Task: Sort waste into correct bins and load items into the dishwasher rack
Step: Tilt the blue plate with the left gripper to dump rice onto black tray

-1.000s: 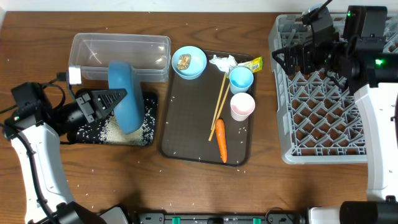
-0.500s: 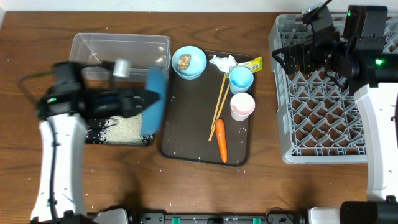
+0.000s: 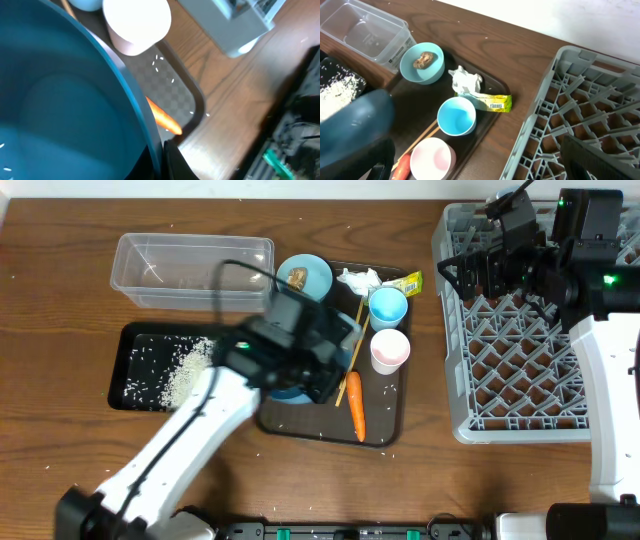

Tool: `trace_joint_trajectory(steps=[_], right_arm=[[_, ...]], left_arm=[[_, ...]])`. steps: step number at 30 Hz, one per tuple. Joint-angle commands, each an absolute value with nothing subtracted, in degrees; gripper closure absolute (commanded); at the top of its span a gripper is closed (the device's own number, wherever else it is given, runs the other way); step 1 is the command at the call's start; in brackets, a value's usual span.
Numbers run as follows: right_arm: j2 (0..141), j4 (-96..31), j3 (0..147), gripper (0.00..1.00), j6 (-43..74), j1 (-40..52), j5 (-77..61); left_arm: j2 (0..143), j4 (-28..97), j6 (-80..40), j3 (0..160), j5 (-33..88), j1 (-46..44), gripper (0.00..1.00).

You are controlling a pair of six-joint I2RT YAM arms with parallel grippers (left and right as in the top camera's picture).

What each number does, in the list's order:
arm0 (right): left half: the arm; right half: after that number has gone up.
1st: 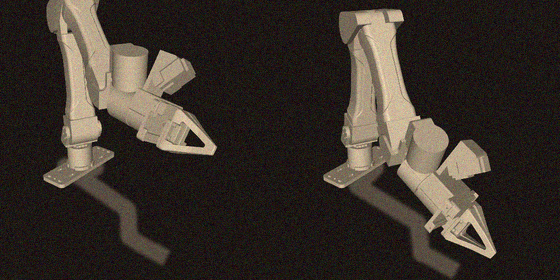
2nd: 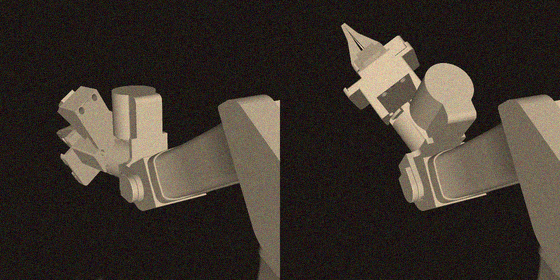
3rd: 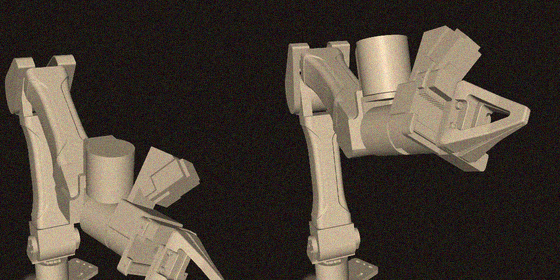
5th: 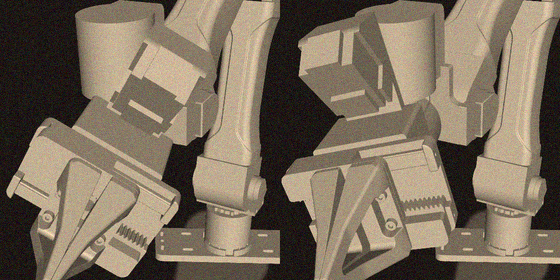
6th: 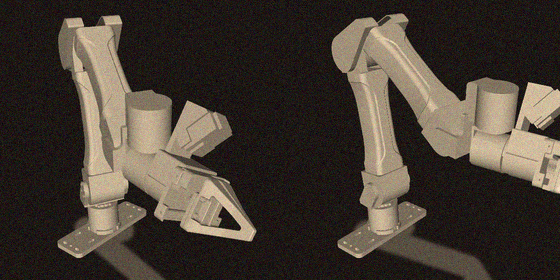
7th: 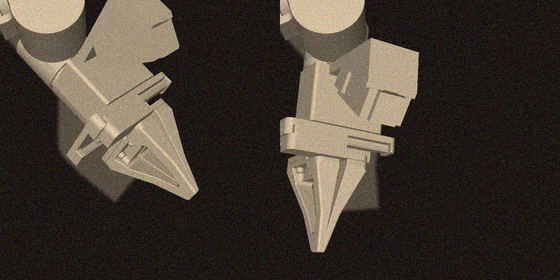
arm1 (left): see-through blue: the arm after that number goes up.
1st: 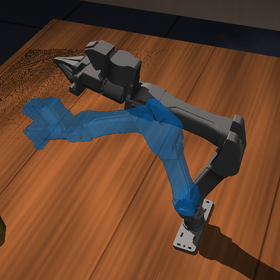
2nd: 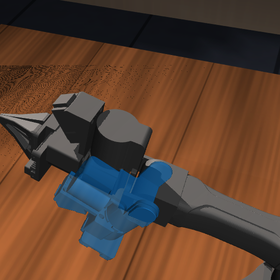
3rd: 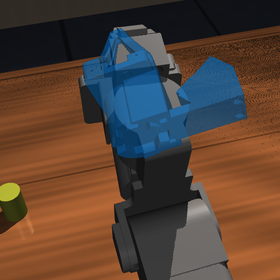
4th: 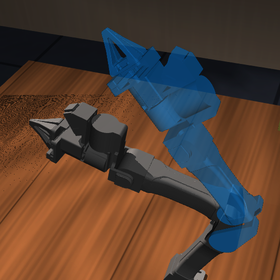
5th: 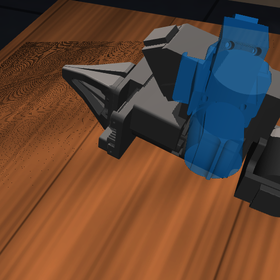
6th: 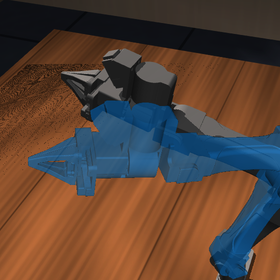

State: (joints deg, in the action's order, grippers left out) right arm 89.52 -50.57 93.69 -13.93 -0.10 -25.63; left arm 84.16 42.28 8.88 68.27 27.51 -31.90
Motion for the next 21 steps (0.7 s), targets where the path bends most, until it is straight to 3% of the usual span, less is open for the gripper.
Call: trace_joint_trajectory(steps=[1,7,12,17,21], right_arm=[[89.1,-51.1,94.0,0.01,-14.2,-0.4,-25.5],[89.1,-51.2,94.0,0.01,-14.2,-0.5,-25.5],[89.1,-51.4,94.0,0.01,-14.2,-0.4,-25.5],[89.1,-51.4,94.0,0.01,-14.2,-0.5,-25.5],[89.1,-50.9,94.0,0.01,-14.2,-0.4,-25.5]], left_arm=[[87.7,41.3,7.7,69.6,19.3,-34.6,0.94],[89.1,41.6,2.6,70.9,17.5,-35.7,0.94],[81.1,43.7,-3.0,74.7,14.5,-30.2,0.94],[71.5,49.0,-12.3,74.7,-4.9,-19.7,0.94],[69.3,52.1,-13.3,72.7,-24.6,-17.0,0.94]])
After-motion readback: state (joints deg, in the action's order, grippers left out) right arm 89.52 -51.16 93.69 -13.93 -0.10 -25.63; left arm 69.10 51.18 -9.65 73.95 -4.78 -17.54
